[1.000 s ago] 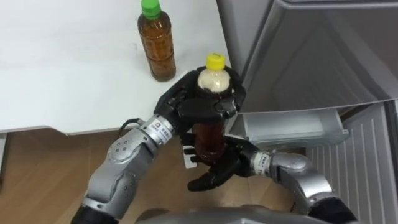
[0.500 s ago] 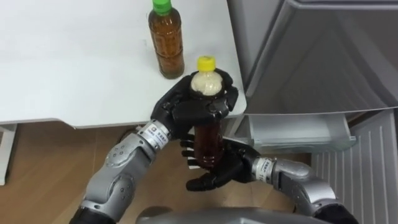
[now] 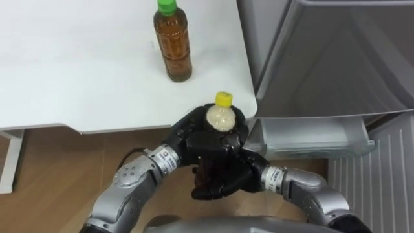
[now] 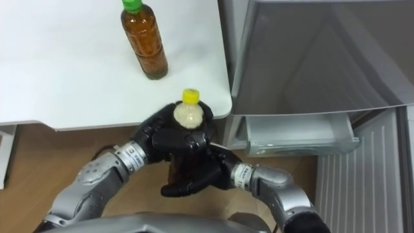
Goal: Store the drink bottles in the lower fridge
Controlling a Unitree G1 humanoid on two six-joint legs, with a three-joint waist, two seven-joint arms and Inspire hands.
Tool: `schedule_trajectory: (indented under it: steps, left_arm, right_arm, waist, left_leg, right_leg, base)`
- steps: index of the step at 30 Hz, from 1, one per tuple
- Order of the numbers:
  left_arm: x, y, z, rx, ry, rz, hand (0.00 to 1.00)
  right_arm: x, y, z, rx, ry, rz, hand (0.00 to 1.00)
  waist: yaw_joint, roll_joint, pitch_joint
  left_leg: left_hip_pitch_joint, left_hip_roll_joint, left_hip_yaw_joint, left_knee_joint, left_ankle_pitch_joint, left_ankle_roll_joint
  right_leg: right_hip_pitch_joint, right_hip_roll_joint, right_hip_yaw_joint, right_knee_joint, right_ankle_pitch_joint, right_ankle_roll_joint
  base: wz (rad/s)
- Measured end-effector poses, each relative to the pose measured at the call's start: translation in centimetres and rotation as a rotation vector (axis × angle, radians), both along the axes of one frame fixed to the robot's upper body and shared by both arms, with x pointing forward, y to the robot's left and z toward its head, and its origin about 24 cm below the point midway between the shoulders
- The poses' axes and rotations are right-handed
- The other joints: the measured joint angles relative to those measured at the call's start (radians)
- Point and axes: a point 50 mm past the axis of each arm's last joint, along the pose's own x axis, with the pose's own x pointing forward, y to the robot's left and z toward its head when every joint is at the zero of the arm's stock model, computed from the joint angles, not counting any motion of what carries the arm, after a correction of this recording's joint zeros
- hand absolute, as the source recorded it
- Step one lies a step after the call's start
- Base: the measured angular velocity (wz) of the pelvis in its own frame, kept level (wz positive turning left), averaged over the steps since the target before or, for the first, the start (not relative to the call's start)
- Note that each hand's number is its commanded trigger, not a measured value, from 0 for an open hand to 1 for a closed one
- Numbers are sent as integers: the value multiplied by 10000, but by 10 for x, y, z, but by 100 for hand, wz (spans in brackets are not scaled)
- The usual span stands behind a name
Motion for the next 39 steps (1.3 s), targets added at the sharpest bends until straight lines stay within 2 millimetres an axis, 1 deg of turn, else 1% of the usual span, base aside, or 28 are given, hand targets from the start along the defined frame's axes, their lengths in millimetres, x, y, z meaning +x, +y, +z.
schedule_trajectory:
  steps: [1,2,3,6,14,15,16,17,20,21,22,23,34,37,39]
  left_arm:
    - [0,0,0,50,-8,-26,100]
    - [0,0,0,107,-26,-65,100]
    - [0,0,0,156,-55,-116,100]
    - [-1,1,0,153,-64,-185,100]
    - [-2,-2,0,38,-47,-300,100]
    - [-2,-2,0,-4,-26,-279,97]
    - [-2,-2,0,-64,4,-244,77]
    - [-1,-2,0,-211,81,-139,68]
    - [-1,-2,0,-315,103,-18,62]
    - [-1,-2,0,-319,99,-14,51]
    - [-1,-2,0,-317,98,-14,6]
    - [0,-2,1,-315,95,-14,0]
    - [2,1,3,-125,-150,-12,0]
    - [5,5,8,273,-531,-198,0]
    - [7,6,13,343,-797,-231,0]
  right_arm:
    - [0,0,0,-2,7,3,77]
    - [-1,1,0,-5,23,17,100]
    - [-1,1,0,-10,30,29,100]
    - [-1,0,-1,-17,52,61,100]
    - [-2,-1,-1,-131,-30,98,100]
    - [-2,-1,0,-151,-185,218,100]
    - [-2,-2,0,-176,-277,286,100]
    - [-2,-2,1,-206,-406,349,100]
    - [-1,-3,2,-231,-526,327,100]
    - [-1,-3,2,-232,-529,320,100]
    - [-1,-3,2,-233,-529,320,100]
    - [-1,-3,2,-233,-524,324,100]
    - [-1,-2,3,-126,-515,377,100]
    - [-1,-2,4,82,-519,503,100]
    - [0,-1,5,322,-532,535,100]
  waist:
    - [-3,-9,6]
    - [-1,-36,24]
    - [0,-61,44]
    - [5,-108,72]
    - [4,-114,70]
    - [3,-114,70]
    - [2,-114,70]
    - [2,-114,70]
    - [0,-133,56]
    - [0,-139,51]
    - [0,-142,49]
    - [0,-149,45]
    - [-31,-164,36]
    - [-80,-164,36]
    - [-192,-142,42]
  left_leg:
    - [-1,0,0,1,0,0]
    - [-2,-1,1,1,0,0]
    - [-6,0,2,2,0,0]
    - [-20,-3,4,3,0,0]
    - [-56,-4,6,3,0,0]
    - [-59,-4,6,3,0,0]
    - [-60,-4,6,3,0,0]
    - [-60,-4,6,3,0,0]
    - [-63,-4,6,7,0,0]
    - [-63,-4,6,8,0,0]
    - [-63,-4,6,9,0,0]
    - [-62,-4,6,13,0,0]
    - [-63,2,5,25,0,0]
    - [-73,1,-12,57,0,0]
    - [-128,0,-89,80,-1,-1]
  right_leg:
    - [2,0,0,-1,0,0]
    - [3,1,9,-2,0,0]
    - [2,2,13,-9,-1,1]
    - [-3,3,16,-32,-1,2]
    - [-23,-1,-16,-55,-2,2]
    - [-27,0,-18,-55,-2,2]
    - [-28,0,-18,-55,-1,2]
    - [-28,0,-22,-54,-1,2]
    - [-25,-1,-26,-50,-1,2]
    - [-24,-1,-25,-48,-1,2]
    - [-24,-1,-25,-48,-1,2]
    - [-25,-1,-26,-42,-1,2]
    - [-10,-1,-28,-35,-1,1]
    - [25,-14,-58,-38,-1,1]
    - [58,-17,-125,-54,-1,1]
  base:
    - [0]
    - [0]
    - [0]
    - [0]
    - [0]
    - [0]
    - [0]
    - [0]
    - [0]
    - [0]
    - [0]
    - [0]
    - [0]
    - [3]
    - [10]
